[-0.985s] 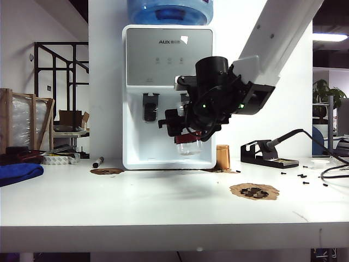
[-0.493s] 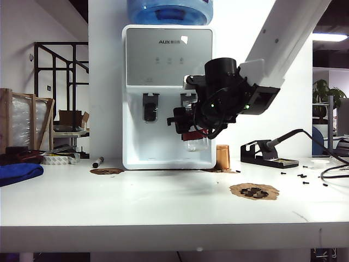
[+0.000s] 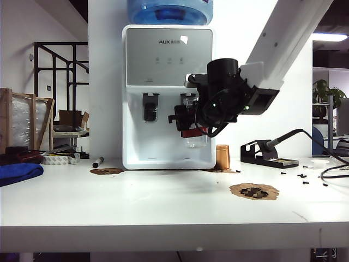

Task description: Pick up the water bottle with two loops of red belts, then reach the front water dispenser and gently press the gray-black baffle horizontally to get a little water.

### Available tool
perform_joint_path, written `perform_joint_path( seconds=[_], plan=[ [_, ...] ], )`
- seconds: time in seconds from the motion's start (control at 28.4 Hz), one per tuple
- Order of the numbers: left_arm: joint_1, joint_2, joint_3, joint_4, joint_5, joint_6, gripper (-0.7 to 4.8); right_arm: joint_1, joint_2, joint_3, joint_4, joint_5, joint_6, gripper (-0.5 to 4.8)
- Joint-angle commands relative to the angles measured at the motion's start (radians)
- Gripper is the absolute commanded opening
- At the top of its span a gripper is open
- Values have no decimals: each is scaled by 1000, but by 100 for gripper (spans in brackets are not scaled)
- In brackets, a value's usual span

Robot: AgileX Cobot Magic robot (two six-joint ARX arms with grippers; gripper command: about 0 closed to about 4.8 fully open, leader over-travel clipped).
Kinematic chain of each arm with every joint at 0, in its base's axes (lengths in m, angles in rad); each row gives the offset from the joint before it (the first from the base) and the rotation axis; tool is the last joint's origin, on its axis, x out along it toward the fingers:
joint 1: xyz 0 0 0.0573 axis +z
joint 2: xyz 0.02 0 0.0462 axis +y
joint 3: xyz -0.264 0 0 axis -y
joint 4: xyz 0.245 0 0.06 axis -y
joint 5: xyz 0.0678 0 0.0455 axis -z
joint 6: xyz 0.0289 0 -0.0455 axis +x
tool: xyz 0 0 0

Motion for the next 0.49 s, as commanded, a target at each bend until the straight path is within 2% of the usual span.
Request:
perform_joint_path(
  seconds=[0.04, 0.49],
  plan=[
    [0, 1, 5, 4, 3, -3, -4, -5, 10, 31, 5, -13, -3, -2],
    [0, 0, 5, 5, 3, -3, -4, -5, 54, 124, -18, -28, -8, -2]
  ],
)
